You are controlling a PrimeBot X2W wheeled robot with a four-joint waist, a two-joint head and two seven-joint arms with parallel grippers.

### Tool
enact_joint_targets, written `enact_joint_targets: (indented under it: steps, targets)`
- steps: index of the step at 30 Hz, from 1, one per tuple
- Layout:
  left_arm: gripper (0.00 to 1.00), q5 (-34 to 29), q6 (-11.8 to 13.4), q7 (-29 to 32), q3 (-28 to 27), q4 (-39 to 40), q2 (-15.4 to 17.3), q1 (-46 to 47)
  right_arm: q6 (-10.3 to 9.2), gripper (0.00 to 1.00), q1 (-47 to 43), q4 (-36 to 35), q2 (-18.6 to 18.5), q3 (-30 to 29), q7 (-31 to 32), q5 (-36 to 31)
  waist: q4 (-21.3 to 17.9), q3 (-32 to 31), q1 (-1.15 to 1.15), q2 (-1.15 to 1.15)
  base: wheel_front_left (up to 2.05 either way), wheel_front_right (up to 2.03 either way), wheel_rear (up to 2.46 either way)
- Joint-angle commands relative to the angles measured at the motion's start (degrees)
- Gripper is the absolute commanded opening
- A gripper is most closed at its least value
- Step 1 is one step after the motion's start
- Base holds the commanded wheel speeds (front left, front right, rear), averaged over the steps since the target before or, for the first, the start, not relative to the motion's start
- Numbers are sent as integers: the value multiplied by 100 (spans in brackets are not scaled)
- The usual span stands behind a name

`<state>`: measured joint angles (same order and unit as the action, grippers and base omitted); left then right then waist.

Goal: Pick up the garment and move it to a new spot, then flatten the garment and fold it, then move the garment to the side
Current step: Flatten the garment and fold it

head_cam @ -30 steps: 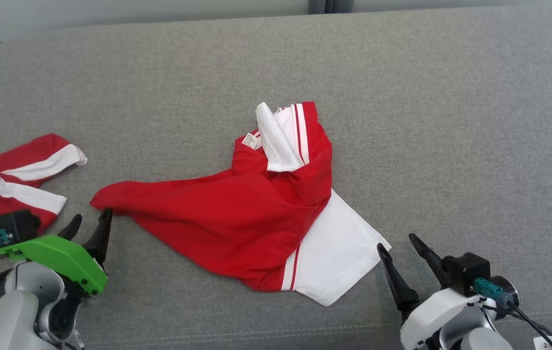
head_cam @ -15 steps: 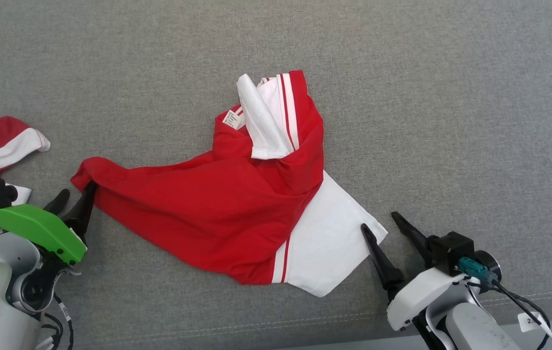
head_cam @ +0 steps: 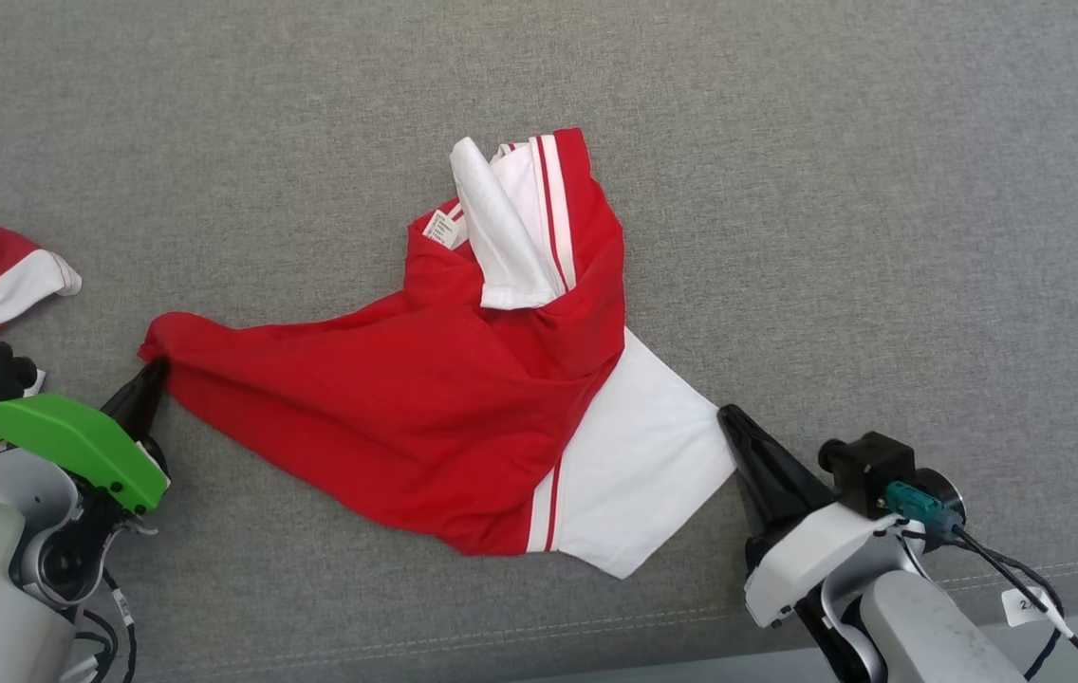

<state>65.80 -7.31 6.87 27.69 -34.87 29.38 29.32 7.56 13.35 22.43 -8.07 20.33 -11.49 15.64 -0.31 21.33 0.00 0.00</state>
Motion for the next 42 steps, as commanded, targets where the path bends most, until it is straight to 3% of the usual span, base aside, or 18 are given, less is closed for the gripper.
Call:
enact_joint_targets:
  steps: [1, 4, 9, 15, 20, 25, 28, 36, 42]
  targets:
    - [0, 22, -28, -102, 178, -16, -114, -37, -13, 0, -78, -21, -28, -82, -65, 80, -16, -27, 0, 0, 0, 0, 0]
    - [0, 114, -28, -382, 146, 104, -68, -30, -14, 0, -125, -248, -6, -233, -169, 212, -24, -66, 0, 0, 0, 0, 0]
    - [0, -25, -22, -1167, 45, 545, 281, -97, -13, 0, -258, -1062, 0, -703, -334, 548, -52, -216, 0, 0, 0, 0, 0]
    - [0, -343, 143, -1746, -146, 1613, 598, -62, -12, 0, -205, -1991, -140, -1148, -359, 703, -10, -460, 0, 0, 0, 0, 0]
    - [0, -771, 617, -1591, -144, 2779, 894, 306, -11, 0, 326, -2592, -408, -1469, -174, 589, 14, -633, 0, 0, 0, 0, 0]
    - [0, -1128, 1150, -1127, -135, 3642, 956, 1111, -11, 0, 1453, -3114, -748, -1581, 164, 324, -45, -835, 0, 0, 0, 0, 0]
    - [0, -1312, 1321, -925, -98, 3836, 936, 1577, -11, 0, 2057, -3217, -866, -1612, 290, 288, -71, -955, 0, 0, 0, 0, 0]
    - [0, -1570, 1541, -382, 100, 4006, 829, 2386, -11, 0, 3155, -3021, -1162, -1625, 644, 406, -62, -1220, 0, 0, 0, 0, 0]
    - [0, -1566, 1542, -123, 255, 3872, 639, 2732, -11, 0, 3620, -2594, -1207, -1417, 905, 697, -57, -1194, 0, 0, 0, 0, 0]
